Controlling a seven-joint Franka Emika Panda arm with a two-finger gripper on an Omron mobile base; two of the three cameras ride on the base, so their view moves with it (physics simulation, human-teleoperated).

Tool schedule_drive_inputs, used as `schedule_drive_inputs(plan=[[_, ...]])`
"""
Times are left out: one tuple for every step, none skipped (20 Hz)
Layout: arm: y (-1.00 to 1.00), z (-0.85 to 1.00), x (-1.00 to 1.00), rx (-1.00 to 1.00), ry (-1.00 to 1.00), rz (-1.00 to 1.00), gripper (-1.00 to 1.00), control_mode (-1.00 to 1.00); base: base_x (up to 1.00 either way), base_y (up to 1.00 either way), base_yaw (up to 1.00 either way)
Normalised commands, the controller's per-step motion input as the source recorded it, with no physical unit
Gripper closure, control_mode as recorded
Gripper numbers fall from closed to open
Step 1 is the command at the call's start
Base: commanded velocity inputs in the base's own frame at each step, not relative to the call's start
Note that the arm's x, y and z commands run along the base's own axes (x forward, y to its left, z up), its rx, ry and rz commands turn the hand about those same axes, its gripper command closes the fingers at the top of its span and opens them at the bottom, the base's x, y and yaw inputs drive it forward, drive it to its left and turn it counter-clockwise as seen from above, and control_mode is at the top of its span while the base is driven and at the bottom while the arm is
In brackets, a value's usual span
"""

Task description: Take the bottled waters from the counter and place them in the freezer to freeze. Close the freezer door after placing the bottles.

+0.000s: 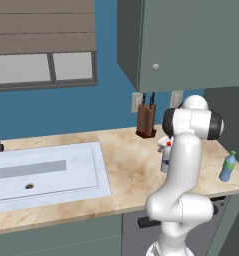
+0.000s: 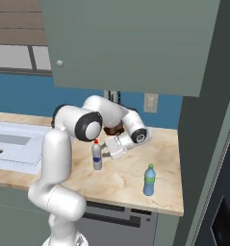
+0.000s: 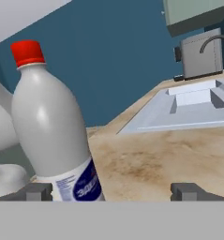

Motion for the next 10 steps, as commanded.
schedule_drive_inputs(plan=[[0.18,0.0,0.0,0.0,0.0,0.0,-1.0,-1.0,0.0,0.0,0.0],[0.12,0.0,0.0,0.0,0.0,0.0,-1.0,-1.0,0.0,0.0,0.0],[0.09,0.0,0.0,0.0,0.0,0.0,-1.0,-1.0,0.0,0.0,0.0],[0.07,0.0,-0.05,0.0,0.0,0.0,-1.0,-1.0,0.0,0.0,0.0],[0.02,0.0,-0.17,0.0,0.0,0.0,-1.0,-1.0,0.0,0.0,0.0],[0.05,0.0,-0.17,0.0,0.0,0.0,-1.0,-1.0,0.0,0.0,0.0],[0.06,0.0,-0.23,0.0,0.0,0.0,-1.0,-1.0,0.0,0.0,0.0],[0.04,0.0,-0.2,0.0,0.0,0.0,-1.0,-1.0,0.0,0.0,0.0],[0.0,0.04,-0.16,0.0,0.0,0.01,-1.0,-1.0,0.0,0.0,0.0],[0.0,0.05,-0.09,0.0,0.0,0.02,-1.0,-1.0,0.0,0.0,0.0]])
